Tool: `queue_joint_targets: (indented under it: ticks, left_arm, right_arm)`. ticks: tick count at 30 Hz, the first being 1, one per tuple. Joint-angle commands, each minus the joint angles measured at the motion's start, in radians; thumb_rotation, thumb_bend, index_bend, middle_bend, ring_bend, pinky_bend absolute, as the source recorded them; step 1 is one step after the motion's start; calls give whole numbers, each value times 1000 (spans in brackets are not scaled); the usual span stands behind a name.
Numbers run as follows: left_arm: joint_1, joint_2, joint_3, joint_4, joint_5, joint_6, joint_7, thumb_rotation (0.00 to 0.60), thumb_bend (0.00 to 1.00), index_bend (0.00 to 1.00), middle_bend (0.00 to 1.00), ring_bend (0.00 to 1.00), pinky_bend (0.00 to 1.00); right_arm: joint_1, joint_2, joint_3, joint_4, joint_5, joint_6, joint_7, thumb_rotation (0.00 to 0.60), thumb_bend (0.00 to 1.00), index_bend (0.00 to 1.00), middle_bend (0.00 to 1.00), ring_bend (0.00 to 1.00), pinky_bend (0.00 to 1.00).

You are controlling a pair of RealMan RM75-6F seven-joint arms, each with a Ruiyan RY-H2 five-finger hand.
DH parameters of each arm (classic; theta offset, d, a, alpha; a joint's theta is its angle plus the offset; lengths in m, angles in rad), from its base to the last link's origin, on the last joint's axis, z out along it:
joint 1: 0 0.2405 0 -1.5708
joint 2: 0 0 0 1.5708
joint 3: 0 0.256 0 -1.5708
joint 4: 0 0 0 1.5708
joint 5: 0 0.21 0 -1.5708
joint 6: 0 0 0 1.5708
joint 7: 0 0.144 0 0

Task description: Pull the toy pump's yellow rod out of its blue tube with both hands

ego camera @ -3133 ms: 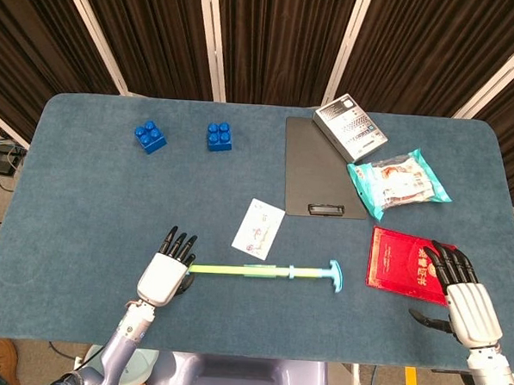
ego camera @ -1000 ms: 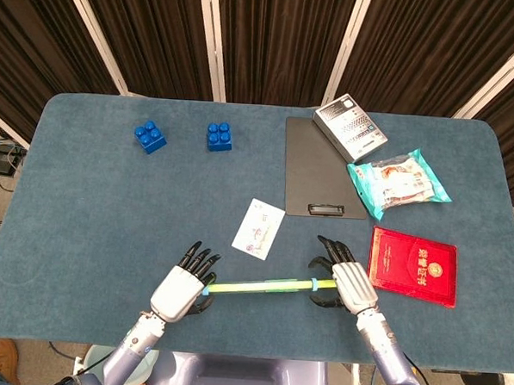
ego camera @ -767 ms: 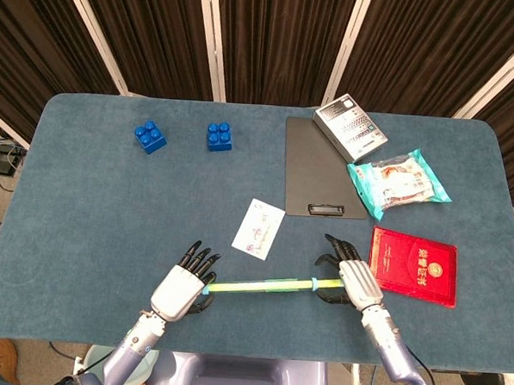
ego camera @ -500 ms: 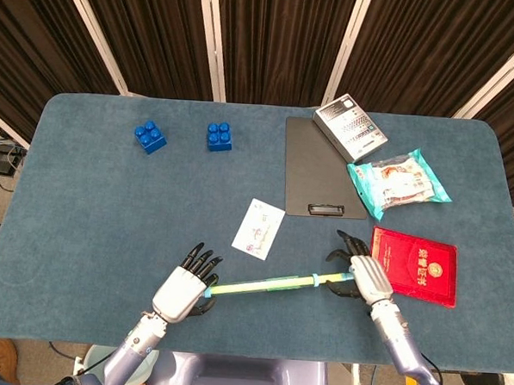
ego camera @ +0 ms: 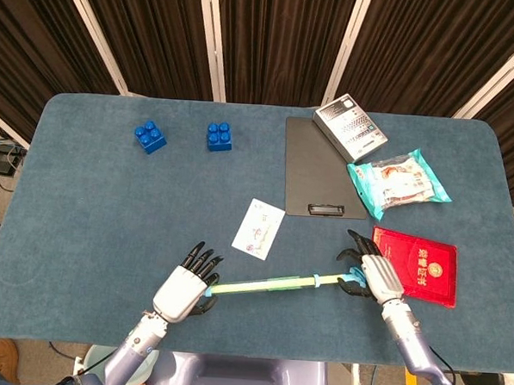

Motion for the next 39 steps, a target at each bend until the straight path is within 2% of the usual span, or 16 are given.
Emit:
queue_joint_targets:
  ticks: [1, 9, 14, 17, 22, 24, 31, 39]
  left_arm:
    - [-1, 0, -1, 0, 2, 2, -3, 600, 377, 613, 171, 111, 9]
    - [-7, -6, -12, 6, 0, 4, -12, 600, 376, 613, 172, 111, 9]
    - [-11, -9, -12, 9, 1, 1, -12, 600, 376, 613, 173, 111, 9]
    - [-10, -7, -10, 7, 5, 5, -8, 600, 376, 613, 173, 111, 9]
    - [-8, 2, -9, -7, 10, 16, -3, 600, 377, 613, 173, 111, 9]
    - [-6, 8, -4, -15, 15, 20, 0, 600, 376, 613, 173, 112, 9]
    - [4, 36, 4, -53, 31, 49, 5, 600, 377, 614, 175, 112, 9]
    - [18, 76, 15, -94, 49, 80, 14, 600, 377, 614, 176, 113, 9]
  right_arm:
    - [-1, -4, -9, 5, 7, -13, -2, 600, 378, 389, 15, 0, 0]
    - [-3, -21, -56, 36, 7, -66, 20, 600, 390, 390, 16, 0, 0]
    - [-1, -33, -65, 57, -1, -71, 44, 600, 395, 404, 22, 0, 0]
    - [4, -41, -65, 71, -6, -75, 50, 600, 394, 470, 35, 0, 0]
    - [5, -51, -50, 97, -12, -44, 53, 600, 335, 675, 103, 0, 9]
    - [5, -49, -44, 103, -11, -35, 52, 600, 325, 722, 122, 0, 19]
    - [6, -23, -30, 104, -4, -18, 35, 600, 319, 824, 192, 8, 52]
    - [-5, 21, -15, 74, 5, 16, 20, 600, 312, 841, 209, 42, 60]
